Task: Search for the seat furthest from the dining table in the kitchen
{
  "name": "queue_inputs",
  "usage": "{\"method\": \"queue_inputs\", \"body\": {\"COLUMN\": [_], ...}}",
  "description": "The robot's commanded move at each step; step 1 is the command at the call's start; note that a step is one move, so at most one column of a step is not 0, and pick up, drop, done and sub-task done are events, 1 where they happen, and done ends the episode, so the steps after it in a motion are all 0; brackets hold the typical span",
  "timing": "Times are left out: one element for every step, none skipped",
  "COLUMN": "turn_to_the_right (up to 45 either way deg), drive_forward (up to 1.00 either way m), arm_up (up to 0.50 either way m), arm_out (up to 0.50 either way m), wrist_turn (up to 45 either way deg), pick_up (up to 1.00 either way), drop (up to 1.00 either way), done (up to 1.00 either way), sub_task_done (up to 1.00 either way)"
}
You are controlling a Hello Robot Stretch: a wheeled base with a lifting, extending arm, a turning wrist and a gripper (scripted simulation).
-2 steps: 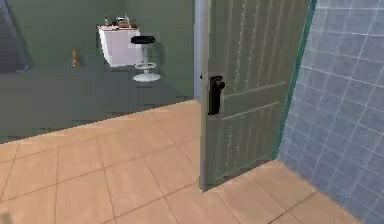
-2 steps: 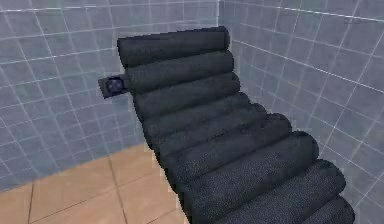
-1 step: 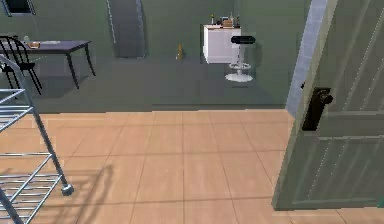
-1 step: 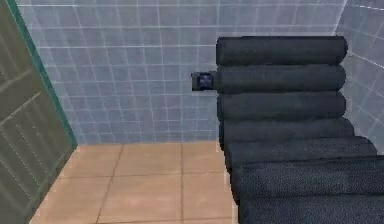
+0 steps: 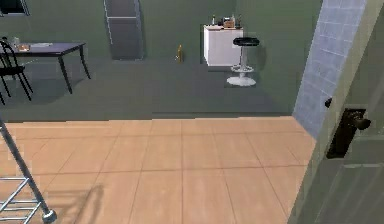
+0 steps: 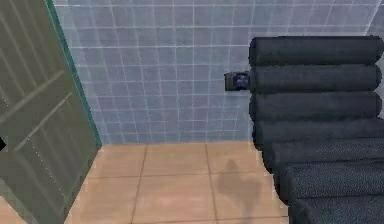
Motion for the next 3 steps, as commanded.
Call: {"method": "queue_inputs", "body": {"turn_to_the_right": [-15.0, 0.0, -6.0], "drive_forward": [0.0, 1.0, 0.0], "arm_up": [0.0, 0.0, 0.0], "arm_out": [0.0, 0.0, 0.0], "wrist_turn": [0.0, 0.0, 0.0], "pick_up": [0.0, 0.0, 0.0], "drop": [0.0, 0.0, 0.0], "done": [0.0, 0.0, 0.0], "sub_task_done": [0.0, 0.0, 0.0]}}
